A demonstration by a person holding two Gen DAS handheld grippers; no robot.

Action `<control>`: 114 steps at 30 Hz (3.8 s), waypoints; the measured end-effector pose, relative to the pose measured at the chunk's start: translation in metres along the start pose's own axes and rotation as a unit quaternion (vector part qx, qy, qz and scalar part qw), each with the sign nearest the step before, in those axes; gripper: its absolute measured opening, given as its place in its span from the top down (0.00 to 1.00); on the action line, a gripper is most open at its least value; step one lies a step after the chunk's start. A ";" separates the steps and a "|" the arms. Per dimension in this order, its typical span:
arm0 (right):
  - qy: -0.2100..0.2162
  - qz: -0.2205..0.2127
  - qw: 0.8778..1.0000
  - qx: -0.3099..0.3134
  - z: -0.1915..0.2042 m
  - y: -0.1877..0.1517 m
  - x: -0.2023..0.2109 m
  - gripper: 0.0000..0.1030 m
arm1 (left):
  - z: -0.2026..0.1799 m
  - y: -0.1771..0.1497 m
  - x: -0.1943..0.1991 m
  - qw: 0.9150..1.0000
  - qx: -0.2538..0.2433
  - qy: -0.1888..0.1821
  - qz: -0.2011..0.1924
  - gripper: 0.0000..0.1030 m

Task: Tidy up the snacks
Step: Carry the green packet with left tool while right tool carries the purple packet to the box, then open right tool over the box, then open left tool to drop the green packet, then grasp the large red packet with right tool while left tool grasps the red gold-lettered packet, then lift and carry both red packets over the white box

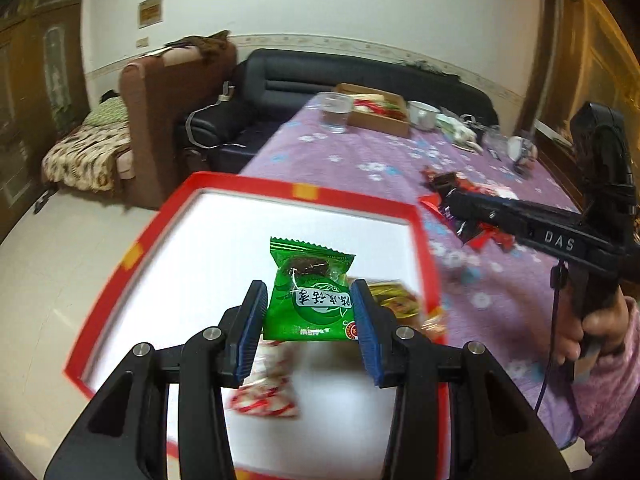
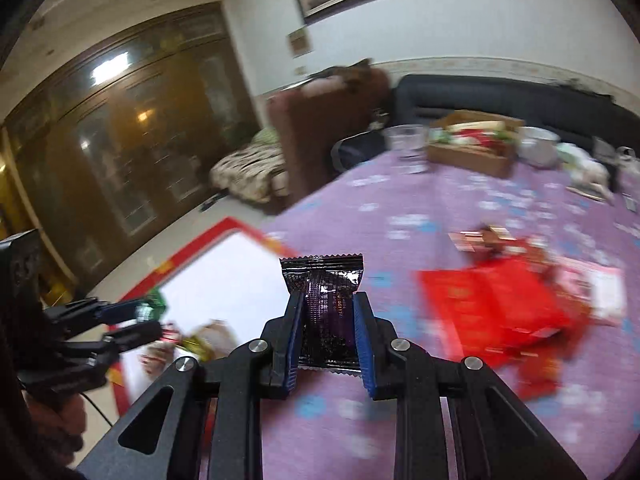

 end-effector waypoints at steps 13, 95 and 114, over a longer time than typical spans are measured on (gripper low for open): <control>0.082 0.046 0.995 0.028 0.105 -0.009 -0.061 0.73 | 0.055 -0.021 -0.007 0.999 0.025 0.038 0.019 0.59; -0.151 0.117 0.965 -0.181 -0.220 -0.076 0.022 0.54 | -0.220 0.001 -0.150 0.988 -0.107 -0.047 0.104 0.53; -0.077 0.067 0.966 -0.236 -0.216 -0.063 0.032 0.54 | -0.219 0.035 -0.060 0.988 -0.147 -0.030 -0.035 0.53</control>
Point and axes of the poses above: each gripper's, at about its wrist camera, not at the fingertips, and x roughly against the way its jaws point, z to its left, y to its top, the point moved 8 cm from there along -x, roughly the way its jaws point, and after that the axes turned 5 degrees about x, right-handed, at the moved point
